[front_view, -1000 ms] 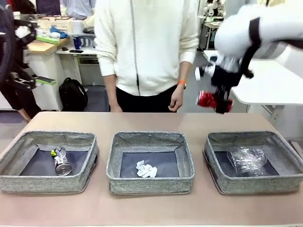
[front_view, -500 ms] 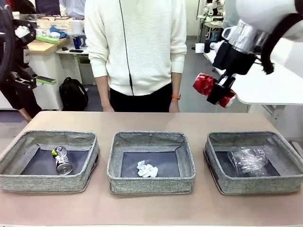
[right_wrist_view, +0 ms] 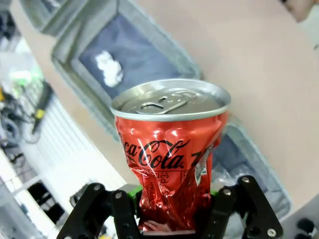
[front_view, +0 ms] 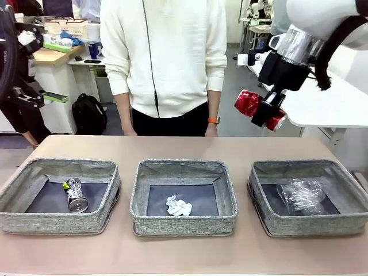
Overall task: Sort the waste into the appropriate baskets.
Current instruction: Pick up the waste item pointed out by the person.
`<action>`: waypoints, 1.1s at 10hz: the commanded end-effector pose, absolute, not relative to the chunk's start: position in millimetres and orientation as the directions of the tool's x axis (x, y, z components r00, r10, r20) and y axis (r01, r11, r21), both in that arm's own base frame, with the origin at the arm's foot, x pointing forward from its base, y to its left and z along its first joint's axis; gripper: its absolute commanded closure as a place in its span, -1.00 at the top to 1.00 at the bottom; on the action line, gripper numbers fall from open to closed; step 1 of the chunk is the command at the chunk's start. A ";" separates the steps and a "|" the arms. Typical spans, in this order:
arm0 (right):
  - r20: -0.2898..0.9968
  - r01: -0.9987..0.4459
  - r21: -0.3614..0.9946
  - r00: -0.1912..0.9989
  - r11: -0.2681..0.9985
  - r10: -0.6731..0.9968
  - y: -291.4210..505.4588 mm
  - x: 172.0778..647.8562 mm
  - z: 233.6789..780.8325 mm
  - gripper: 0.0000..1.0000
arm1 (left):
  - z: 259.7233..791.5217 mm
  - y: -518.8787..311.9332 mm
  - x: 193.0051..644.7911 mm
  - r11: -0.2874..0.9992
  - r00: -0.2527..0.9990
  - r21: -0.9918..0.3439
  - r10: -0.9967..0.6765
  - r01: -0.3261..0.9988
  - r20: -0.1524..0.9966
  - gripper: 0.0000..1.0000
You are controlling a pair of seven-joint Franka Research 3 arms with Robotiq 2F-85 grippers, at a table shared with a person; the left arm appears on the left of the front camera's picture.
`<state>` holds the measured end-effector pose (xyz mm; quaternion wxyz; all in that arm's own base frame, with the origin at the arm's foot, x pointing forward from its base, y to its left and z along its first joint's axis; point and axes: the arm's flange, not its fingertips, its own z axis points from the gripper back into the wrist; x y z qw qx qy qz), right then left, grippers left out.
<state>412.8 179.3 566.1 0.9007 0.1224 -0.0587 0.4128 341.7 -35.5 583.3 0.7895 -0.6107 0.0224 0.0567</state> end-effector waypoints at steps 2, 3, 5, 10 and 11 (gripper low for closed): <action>0.042 -0.511 0.268 0.853 0.817 0.520 262.0 408.5 658.8 -1.00 | 583.3 -35.4 340.5 0.226 0.995 -0.970 0.053 -0.095 -0.085 1.00; -0.021 -0.443 0.305 0.882 0.843 0.471 283.8 404.2 678.0 -1.00 | 583.3 -35.4 340.5 0.226 0.995 -0.970 0.053 -0.095 -0.085 1.00; -0.074 -0.296 0.329 0.939 0.897 0.336 324.4 388.3 717.1 -1.00 | 583.3 -35.4 340.5 0.226 0.995 -0.970 0.053 -0.095 -0.085 1.00; 0.005 -0.078 0.252 0.997 0.964 0.079 366.5 355.0 765.7 -1.00 | 583.3 -35.4 340.5 0.226 0.995 -0.970 0.053 -0.095 -0.085 1.00; -0.002 -0.087 0.249 0.996 0.965 0.091 369.8 354.2 766.3 -1.00 | 583.3 -35.4 340.5 0.226 0.995 -0.970 0.053 -0.095 -0.085 1.00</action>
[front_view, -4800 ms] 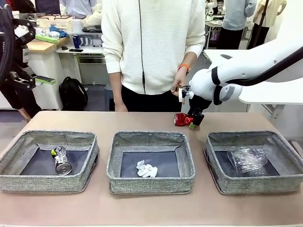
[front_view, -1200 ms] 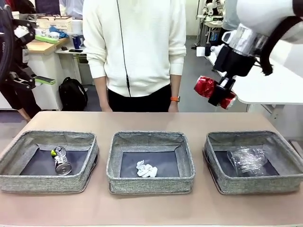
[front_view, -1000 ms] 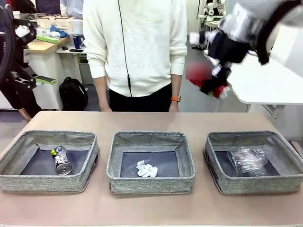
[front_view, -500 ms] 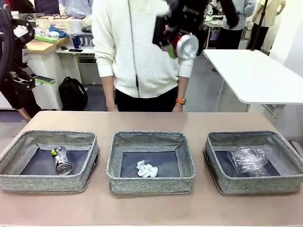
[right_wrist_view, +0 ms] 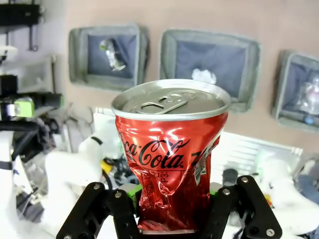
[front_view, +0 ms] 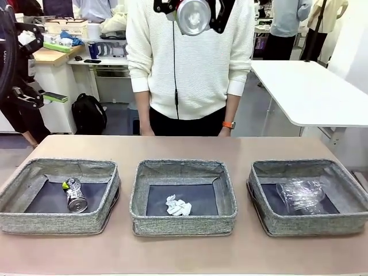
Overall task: Sort the waste into the appropriate baskets.
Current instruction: Pick up the waste item pointed out by the person.
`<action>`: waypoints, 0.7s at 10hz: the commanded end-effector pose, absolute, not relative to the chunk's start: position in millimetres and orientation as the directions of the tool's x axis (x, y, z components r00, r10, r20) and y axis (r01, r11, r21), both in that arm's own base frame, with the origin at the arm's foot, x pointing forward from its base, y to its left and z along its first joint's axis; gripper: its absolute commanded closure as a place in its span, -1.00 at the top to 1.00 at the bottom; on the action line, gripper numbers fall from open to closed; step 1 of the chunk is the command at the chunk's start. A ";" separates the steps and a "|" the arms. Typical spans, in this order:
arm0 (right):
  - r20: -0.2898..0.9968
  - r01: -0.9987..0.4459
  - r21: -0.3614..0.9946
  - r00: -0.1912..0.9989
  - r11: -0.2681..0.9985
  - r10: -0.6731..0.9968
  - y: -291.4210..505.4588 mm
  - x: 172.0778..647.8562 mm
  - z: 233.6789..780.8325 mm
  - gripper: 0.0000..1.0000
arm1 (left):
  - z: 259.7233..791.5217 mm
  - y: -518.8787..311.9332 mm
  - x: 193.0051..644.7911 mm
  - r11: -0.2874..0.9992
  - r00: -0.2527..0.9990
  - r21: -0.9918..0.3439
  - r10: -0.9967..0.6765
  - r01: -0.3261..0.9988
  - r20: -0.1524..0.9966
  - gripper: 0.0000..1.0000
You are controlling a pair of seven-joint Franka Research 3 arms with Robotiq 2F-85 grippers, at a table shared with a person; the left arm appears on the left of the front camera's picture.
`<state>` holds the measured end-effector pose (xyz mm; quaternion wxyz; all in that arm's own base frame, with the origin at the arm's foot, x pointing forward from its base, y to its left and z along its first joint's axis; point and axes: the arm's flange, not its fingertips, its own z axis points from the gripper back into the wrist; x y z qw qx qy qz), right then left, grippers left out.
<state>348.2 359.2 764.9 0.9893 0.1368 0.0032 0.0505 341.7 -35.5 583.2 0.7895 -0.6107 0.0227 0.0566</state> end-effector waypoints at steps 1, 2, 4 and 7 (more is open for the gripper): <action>-0.009 -0.072 0.238 0.997 0.969 0.076 373.0 355.4 762.8 -1.00 | 583.3 -35.4 340.5 0.226 0.995 -0.970 0.053 -0.095 -0.085 1.00; 0.008 -0.099 0.271 0.995 0.957 0.101 359.2 348.2 764.9 -1.00 | 583.3 -35.4 340.5 0.226 0.995 -0.970 0.053 -0.095 -0.085 1.00; 0.003 -0.102 0.259 0.994 0.961 0.105 363.2 353.2 759.3 -1.00 | 583.3 -35.4 340.5 0.226 0.995 -0.970 0.053 -0.095 -0.085 1.00; -0.154 -0.023 0.212 0.986 0.977 0.056 365.7 366.6 729.4 -1.00 | 583.3 -35.4 340.5 0.226 0.995 -0.970 0.053 -0.095 -0.085 1.00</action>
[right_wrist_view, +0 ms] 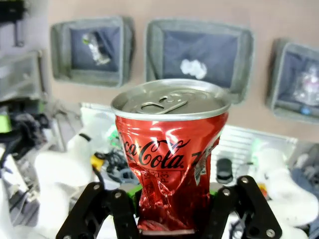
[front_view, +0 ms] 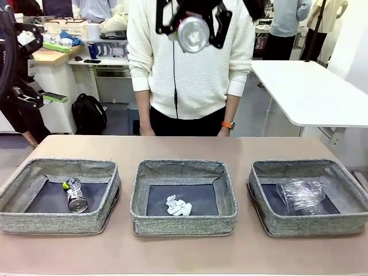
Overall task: Sort the waste into the appropriate baskets.
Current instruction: Pick up the waste item pointed out by the person, then place the picked waste into the Fabric basket indicated by the person.
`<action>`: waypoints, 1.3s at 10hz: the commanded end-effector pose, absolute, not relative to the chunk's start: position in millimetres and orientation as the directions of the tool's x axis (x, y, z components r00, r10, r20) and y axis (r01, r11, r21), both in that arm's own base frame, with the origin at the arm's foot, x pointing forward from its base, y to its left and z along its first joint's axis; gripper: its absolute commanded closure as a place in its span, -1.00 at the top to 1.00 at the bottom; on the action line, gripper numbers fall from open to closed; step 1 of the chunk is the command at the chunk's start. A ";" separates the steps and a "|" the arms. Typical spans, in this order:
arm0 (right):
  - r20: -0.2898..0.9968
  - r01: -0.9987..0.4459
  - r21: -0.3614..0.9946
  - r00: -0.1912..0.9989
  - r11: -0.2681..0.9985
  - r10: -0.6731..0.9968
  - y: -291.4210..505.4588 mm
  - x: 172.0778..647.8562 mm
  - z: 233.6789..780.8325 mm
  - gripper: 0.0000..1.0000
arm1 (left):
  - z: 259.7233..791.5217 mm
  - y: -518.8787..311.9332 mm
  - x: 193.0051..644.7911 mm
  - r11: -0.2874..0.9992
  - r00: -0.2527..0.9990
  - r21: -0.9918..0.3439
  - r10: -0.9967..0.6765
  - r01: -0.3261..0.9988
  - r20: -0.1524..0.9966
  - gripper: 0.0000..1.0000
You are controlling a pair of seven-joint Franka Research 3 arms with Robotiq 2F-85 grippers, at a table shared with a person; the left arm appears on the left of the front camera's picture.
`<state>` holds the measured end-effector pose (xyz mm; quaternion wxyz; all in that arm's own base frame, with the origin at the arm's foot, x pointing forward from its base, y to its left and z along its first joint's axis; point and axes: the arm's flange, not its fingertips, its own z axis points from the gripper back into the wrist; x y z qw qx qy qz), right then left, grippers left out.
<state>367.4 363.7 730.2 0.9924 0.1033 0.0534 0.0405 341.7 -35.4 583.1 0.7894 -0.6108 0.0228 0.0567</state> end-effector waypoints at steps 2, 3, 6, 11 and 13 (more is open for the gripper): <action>-0.057 -0.083 0.227 0.994 0.970 0.098 362.7 360.9 742.7 -1.00 | 583.3 -35.4 340.5 0.226 0.995 -0.970 0.053 -0.095 -0.085 1.00; -0.057 -0.083 0.227 0.994 0.970 0.098 362.7 360.9 742.7 -1.00 | 583.3 -35.4 340.5 0.226 0.995 -0.970 0.053 -0.095 -0.085 1.00; -0.057 -0.083 0.227 0.994 0.970 0.098 362.7 360.9 742.7 -1.00 | 583.3 -35.4 340.5 0.226 0.995 -0.970 0.053 -0.095 -0.085 1.00; -0.057 -0.083 0.227 0.994 0.970 0.098 362.7 360.9 742.7 -1.00 | 583.3 -35.4 340.5 0.226 0.995 -0.970 0.053 -0.095 -0.085 1.00; -0.057 -0.083 0.227 0.994 0.970 0.098 362.7 360.9 742.7 -1.00 | 583.3 -35.4 340.5 0.226 0.995 -0.970 0.053 -0.095 -0.085 1.00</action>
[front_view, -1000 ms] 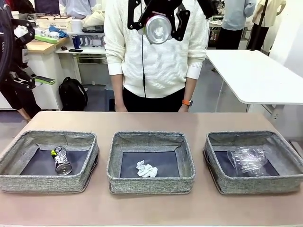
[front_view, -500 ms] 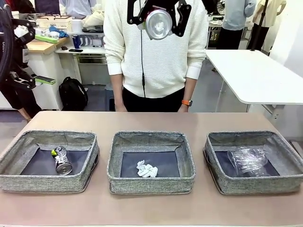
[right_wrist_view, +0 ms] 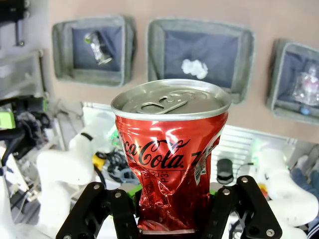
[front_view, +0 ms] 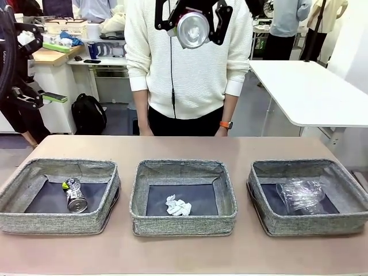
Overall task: Sort the waste into the appropriate baskets.
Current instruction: Place the picked waste into the Fabric basket indicated by the person.
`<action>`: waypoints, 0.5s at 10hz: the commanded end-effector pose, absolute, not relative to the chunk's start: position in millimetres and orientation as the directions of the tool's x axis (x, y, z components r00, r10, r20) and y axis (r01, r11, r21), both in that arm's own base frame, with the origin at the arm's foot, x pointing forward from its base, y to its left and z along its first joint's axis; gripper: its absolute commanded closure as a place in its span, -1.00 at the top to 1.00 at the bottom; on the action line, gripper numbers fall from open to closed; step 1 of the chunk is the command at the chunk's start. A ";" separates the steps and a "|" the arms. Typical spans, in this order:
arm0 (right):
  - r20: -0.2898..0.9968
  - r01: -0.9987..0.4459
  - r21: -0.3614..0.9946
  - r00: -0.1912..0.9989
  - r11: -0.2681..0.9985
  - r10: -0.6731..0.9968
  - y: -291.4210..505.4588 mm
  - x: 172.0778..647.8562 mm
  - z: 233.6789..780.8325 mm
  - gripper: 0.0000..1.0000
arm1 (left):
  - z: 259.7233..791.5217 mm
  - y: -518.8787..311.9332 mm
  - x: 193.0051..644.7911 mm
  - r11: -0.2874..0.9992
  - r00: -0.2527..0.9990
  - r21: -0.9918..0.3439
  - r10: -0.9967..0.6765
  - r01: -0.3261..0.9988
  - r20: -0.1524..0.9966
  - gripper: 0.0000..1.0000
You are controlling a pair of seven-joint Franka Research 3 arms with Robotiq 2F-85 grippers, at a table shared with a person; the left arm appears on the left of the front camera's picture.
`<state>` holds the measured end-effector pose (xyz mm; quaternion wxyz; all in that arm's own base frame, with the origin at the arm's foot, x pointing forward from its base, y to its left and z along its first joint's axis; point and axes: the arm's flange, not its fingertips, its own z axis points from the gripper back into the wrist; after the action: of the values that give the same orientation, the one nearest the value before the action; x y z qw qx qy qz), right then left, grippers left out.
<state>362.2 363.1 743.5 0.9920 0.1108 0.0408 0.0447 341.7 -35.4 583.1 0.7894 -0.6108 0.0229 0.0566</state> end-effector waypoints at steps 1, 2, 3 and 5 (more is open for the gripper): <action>-0.057 -0.083 0.227 0.994 0.970 0.098 362.7 360.9 742.7 -1.00 | 583.3 -35.4 340.5 0.226 0.995 -0.970 0.053 -0.095 -0.085 1.00; -0.057 -0.083 0.227 0.994 0.970 0.098 362.7 360.9 742.7 -1.00 | 583.3 -35.4 340.5 0.226 0.995 -0.970 0.053 -0.095 -0.085 1.00; -0.057 -0.083 0.227 0.994 0.970 0.098 362.7 360.9 742.7 -1.00 | 583.3 -35.4 340.5 0.226 0.995 -0.970 0.053 -0.095 -0.085 1.00; -0.057 -0.083 0.227 0.994 0.970 0.098 362.7 360.9 742.7 -1.00 | 583.3 -35.4 340.5 0.226 0.995 -0.970 0.053 -0.095 -0.085 1.00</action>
<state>362.2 363.1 743.5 0.9920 0.1108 0.0408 0.0447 341.7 -35.4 583.1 0.7894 -0.6108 0.0228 0.0566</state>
